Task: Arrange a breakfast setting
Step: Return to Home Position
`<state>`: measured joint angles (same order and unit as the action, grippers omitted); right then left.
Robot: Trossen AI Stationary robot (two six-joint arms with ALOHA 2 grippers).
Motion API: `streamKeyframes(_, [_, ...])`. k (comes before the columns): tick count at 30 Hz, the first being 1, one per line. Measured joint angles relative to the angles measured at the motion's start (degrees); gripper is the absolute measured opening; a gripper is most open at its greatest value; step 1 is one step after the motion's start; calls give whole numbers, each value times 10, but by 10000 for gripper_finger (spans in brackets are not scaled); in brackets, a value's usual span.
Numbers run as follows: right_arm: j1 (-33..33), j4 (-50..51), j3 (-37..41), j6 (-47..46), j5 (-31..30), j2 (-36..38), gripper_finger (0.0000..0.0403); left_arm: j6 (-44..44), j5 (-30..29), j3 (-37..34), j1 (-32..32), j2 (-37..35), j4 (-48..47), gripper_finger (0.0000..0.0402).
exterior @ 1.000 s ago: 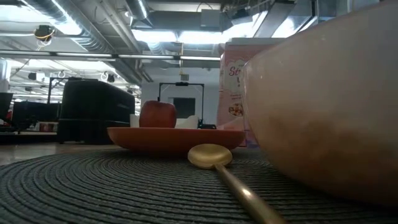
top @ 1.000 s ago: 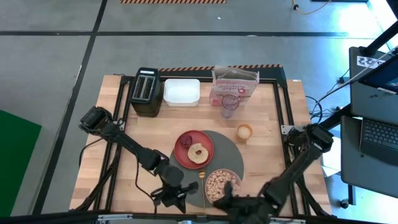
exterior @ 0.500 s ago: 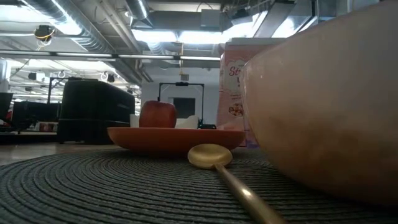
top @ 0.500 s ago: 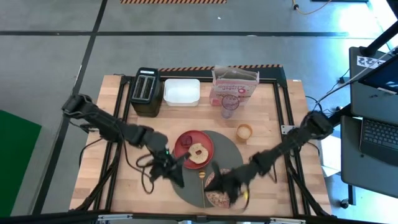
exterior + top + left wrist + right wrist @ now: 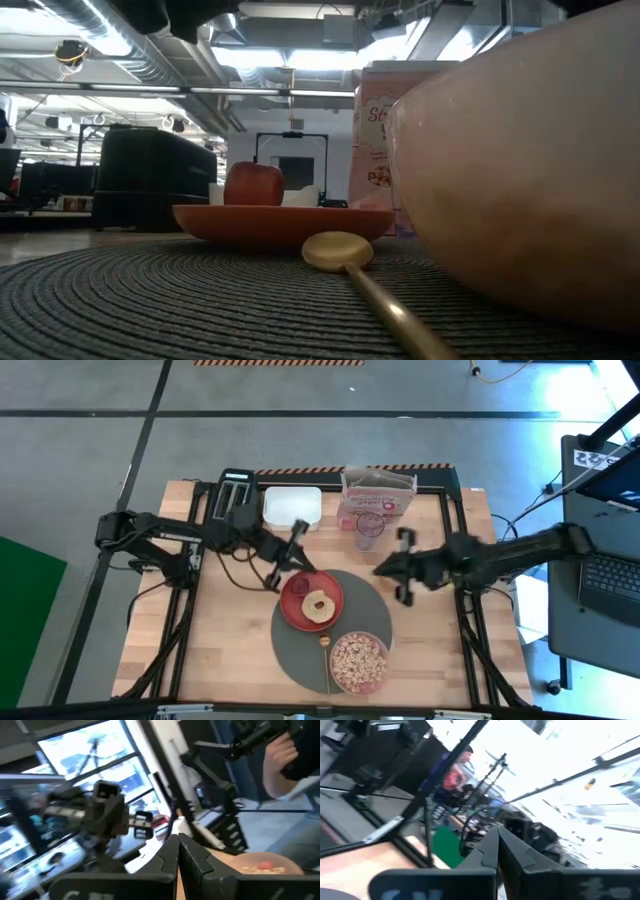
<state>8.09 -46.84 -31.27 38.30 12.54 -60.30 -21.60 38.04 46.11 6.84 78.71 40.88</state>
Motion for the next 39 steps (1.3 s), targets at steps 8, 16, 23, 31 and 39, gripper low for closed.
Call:
streamKeyframes(8, [85,209,30,75,-176,298,3,-27,-53,0,26,-162,-127,0])
streamKeyframes(16, [190,244,73,183,-328,486,2,-24,-221,-59,-44,-285,-198,0])
streamKeyframes(23, [211,228,133,216,-361,583,1,-10,-374,-207,-109,-401,-87,0])
streamKeyframes(31, [211,199,199,144,-396,601,1,50,-370,-291,-72,-499,-74,0])
streamKeyframes(39, [202,25,278,146,-424,575,1,65,-307,-292,5,-504,-89,0])
